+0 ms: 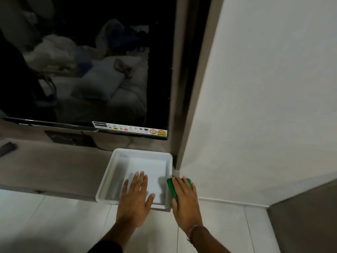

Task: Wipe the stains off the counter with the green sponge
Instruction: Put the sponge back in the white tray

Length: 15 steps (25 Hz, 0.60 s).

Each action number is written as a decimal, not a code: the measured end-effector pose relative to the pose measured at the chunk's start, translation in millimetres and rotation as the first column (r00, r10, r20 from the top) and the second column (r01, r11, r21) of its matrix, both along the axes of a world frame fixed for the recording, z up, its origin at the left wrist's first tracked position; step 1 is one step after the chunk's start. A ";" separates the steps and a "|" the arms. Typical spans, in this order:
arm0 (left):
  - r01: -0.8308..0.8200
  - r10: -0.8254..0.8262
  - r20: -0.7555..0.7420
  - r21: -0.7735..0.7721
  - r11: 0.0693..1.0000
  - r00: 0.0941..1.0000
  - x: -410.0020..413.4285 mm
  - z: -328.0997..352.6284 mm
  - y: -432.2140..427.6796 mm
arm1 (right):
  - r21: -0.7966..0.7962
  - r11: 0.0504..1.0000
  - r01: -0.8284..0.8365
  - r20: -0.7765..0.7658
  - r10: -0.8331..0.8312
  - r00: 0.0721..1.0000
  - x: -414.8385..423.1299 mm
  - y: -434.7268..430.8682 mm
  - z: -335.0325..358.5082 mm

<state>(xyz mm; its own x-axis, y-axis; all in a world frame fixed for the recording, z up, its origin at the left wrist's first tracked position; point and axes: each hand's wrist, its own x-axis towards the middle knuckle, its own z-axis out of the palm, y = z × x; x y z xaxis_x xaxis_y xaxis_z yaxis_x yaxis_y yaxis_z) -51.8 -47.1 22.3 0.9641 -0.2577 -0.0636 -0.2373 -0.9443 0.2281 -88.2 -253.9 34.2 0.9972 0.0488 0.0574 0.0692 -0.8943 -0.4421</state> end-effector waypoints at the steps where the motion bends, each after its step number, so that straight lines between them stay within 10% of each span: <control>1: -0.002 0.002 0.012 0.012 1.000 1.000 15.5 -6.7 18.6 | -0.001 1.000 -0.028 0.015 0.028 0.999 18.6 20.8 -2.8; 15: 0.152 -0.146 -0.106 0.051 0.987 0.984 96.4 -64.6 75.4 | -0.206 0.978 -0.014 -0.258 -0.041 0.965 106.0 97.6 -84.7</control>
<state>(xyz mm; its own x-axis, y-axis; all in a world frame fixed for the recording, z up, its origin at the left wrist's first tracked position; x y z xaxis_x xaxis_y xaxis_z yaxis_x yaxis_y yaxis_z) 44.6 28.3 -42.3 0.9028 -0.3912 -0.1788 -0.3549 -0.9124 0.2039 17.8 -156.4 -50.4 0.9768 0.0190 -0.2134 -0.0359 -0.9674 -0.2505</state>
